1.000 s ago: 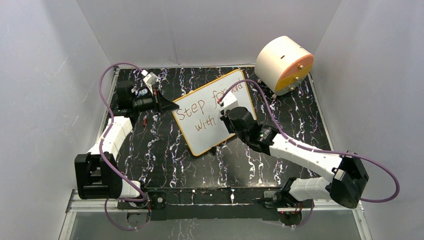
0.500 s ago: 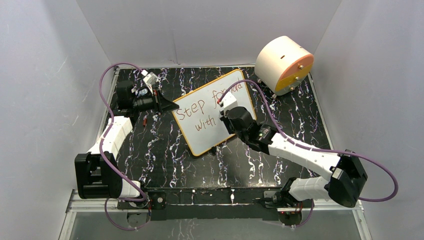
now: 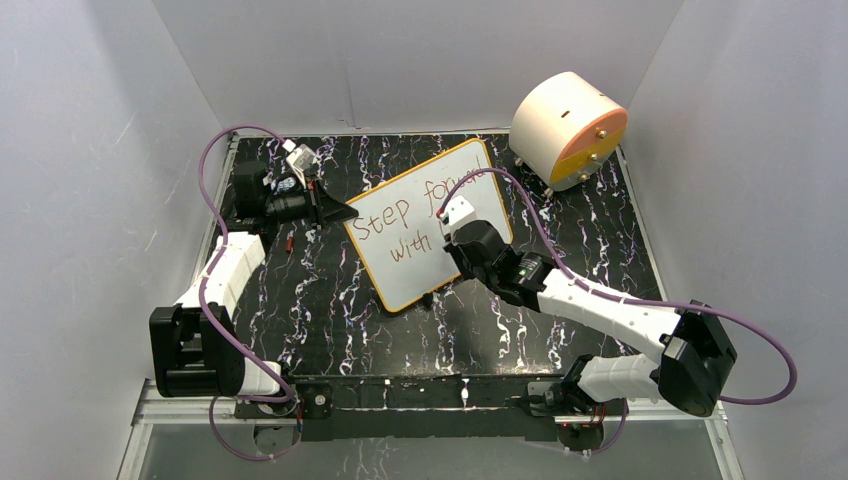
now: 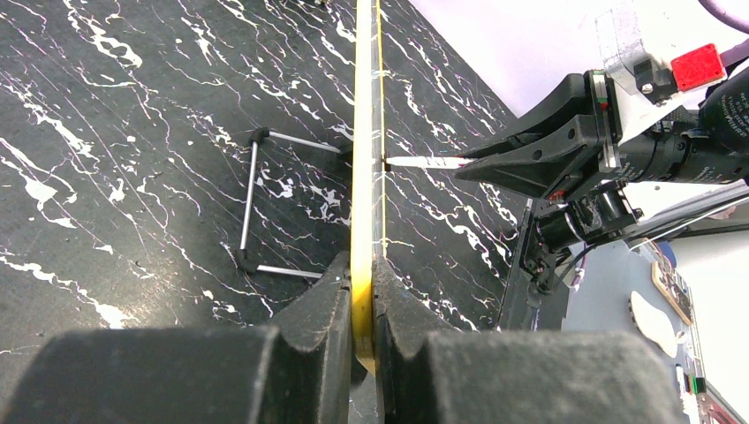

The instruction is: Write a sentence on the whiteboard

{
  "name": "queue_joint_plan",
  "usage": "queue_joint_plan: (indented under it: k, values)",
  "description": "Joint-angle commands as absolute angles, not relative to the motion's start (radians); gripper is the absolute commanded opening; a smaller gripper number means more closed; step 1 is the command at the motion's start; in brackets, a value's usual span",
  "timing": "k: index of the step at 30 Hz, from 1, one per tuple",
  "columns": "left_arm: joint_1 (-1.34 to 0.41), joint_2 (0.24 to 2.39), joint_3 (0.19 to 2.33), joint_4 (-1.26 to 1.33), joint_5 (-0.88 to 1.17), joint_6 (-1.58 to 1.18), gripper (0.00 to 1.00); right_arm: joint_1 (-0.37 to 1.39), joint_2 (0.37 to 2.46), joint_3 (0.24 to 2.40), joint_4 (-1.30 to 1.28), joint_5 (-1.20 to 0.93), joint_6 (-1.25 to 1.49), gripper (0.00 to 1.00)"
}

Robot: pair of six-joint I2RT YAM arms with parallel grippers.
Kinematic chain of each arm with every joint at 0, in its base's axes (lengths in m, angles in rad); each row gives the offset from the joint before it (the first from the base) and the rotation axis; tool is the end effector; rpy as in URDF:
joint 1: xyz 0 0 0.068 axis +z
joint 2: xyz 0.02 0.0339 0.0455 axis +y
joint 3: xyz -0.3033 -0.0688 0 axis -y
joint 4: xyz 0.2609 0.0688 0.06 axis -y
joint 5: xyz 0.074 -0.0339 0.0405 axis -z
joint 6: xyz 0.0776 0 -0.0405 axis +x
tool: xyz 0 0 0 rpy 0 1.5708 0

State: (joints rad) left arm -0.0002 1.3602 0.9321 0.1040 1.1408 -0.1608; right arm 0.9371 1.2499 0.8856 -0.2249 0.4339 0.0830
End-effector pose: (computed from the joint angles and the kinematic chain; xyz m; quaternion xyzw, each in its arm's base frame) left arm 0.3197 -0.0706 0.3225 0.2594 0.7065 -0.4765 0.4545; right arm 0.2096 0.2301 0.2842 -0.2644 0.8260 0.0590 0.4944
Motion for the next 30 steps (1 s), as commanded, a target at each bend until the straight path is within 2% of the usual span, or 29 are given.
queue_joint_plan:
  k: [1,12,30]
  values:
    - [-0.020,1.373,0.934,0.052,1.167,-0.114,0.00,0.933,1.239,0.878,-0.209,0.417,0.104,0.00]
    - [-0.020,1.374,0.932,0.053,1.167,-0.114,0.00,0.932,1.188,0.887,-0.117,0.444,0.078,0.00]
    - [-0.021,1.374,0.932,0.053,1.170,-0.114,0.00,0.918,1.241,0.894,-0.070,0.457,0.054,0.00]
